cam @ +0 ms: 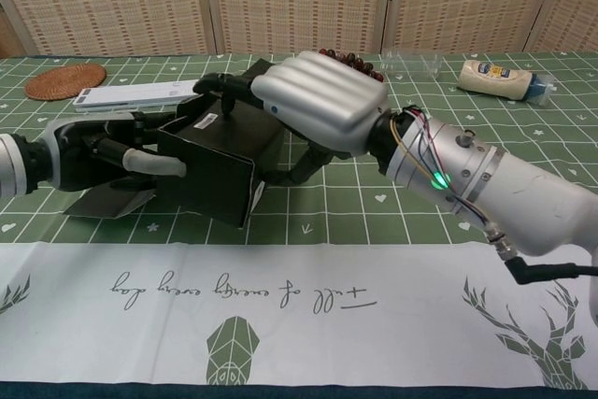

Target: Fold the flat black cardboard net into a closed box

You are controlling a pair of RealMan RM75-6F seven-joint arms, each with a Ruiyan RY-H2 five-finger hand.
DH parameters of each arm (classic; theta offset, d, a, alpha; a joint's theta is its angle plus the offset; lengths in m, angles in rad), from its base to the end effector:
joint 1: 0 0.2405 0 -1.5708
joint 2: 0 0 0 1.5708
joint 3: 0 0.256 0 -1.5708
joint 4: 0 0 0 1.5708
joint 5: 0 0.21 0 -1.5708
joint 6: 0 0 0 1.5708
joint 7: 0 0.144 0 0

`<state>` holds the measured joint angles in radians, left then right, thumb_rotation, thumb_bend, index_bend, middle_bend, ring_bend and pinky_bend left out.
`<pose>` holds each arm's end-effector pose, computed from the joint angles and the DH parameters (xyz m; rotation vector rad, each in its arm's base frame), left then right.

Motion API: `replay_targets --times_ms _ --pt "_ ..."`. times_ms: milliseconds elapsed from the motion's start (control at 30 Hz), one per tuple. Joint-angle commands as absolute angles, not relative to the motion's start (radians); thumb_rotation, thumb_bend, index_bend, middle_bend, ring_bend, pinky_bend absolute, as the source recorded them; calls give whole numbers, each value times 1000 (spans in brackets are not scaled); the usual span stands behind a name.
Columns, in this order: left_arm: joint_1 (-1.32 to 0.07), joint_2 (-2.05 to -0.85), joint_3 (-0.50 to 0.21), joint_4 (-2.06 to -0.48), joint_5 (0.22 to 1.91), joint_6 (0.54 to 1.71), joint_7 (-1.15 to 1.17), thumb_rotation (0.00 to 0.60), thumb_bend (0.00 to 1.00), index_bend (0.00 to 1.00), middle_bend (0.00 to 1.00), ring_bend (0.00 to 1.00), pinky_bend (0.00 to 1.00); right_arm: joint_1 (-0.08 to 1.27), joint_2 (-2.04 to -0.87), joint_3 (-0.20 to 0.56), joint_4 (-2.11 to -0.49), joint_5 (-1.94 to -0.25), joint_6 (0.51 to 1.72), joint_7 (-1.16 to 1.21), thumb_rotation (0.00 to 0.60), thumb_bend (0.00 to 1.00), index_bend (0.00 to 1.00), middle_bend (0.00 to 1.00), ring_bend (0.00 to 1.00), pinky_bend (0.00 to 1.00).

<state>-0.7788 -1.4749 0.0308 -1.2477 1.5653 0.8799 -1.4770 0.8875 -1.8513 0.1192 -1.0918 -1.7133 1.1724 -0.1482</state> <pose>-0.1976 0.3385 -0.0137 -1.3956 -2.3580 -1.3559 -0.0561 -0.3215 -0.0780 2.1255 -0.3136 1.3736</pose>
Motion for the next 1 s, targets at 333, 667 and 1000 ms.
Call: replay_targets --times_ms 333,667,1000 --pt "-764 -1577 42 -1150 1578 904 -1270 600 145 161 170 634 933 928 -1832 78 -1077 -1738 1109 -168 600 280 156 299 763 1000" --pt "-746 -1623 46 -1098 1565 912 -1150 600 145 161 170 631 933 958 -1815 53 -1077 -1753 1067 -168 600 300 217 327 769 1000" --pt "-733 -1630 44 -1094 1566 935 -1069 600 145 150 170 631 933 984 -1783 33 -1093 -1769 1039 -160 600 336 275 362 772 1000"
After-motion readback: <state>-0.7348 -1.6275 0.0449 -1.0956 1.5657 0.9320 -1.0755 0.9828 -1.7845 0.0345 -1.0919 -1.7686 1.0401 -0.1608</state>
